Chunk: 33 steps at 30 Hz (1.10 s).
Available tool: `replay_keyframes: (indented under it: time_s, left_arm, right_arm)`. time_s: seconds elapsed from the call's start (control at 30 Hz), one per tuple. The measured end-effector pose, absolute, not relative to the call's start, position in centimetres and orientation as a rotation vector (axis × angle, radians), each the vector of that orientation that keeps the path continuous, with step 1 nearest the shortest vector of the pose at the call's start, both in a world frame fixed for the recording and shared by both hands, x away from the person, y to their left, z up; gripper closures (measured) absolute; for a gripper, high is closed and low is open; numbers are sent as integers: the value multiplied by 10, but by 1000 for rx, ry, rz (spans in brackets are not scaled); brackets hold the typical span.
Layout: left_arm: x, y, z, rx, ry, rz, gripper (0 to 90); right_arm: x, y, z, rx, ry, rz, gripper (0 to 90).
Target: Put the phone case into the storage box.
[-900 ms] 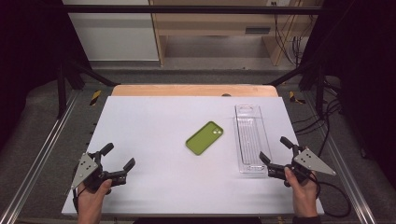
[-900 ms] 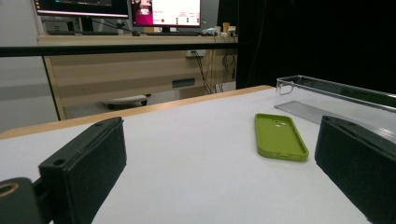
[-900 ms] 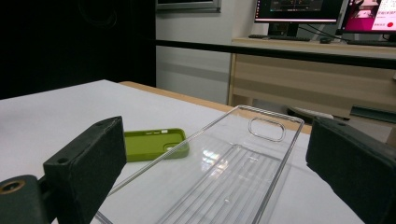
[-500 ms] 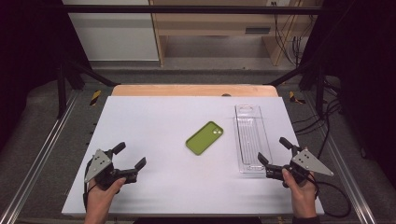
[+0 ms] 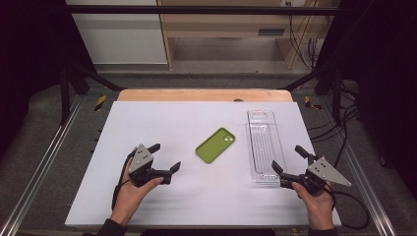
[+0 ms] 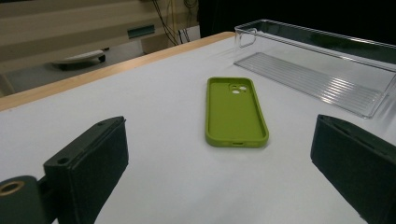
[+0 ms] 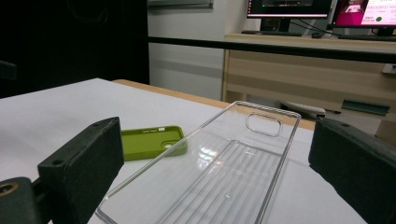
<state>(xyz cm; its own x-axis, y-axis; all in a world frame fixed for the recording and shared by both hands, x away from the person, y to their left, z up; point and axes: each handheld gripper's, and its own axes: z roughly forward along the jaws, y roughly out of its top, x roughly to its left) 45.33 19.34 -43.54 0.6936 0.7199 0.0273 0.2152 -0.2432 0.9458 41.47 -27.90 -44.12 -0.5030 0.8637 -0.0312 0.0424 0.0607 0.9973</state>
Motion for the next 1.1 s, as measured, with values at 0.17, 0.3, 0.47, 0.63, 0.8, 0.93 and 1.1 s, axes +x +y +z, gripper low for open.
replay_keyframes:
  time_s: [0.17,0.3,0.47,0.63,0.8,0.93,1.1]
  left_arm:
    - [461,181,-435,1832,743,559,38]
    - [469,167,-435,1863,743,547,41]
    - [478,146,-435,1911,726,535,45]
    - [487,127,-437,1954,719,526,54]
    - [493,114,-437,1975,705,522,65]
    - [500,105,-438,1989,719,524,89]
    - [508,100,-442,2004,753,526,132]
  right_arm:
    - [415,-279,-441,917,1654,1519,32]
    - [414,-277,-442,905,1665,1508,28]
    - [414,-277,-442,910,1667,1505,28]
    - [414,-277,-443,909,1667,1502,27]
    - [414,-277,-443,913,1667,1507,27]
    - [414,-277,-444,916,1665,1511,27]
    - [414,-277,-444,909,1677,1501,28]
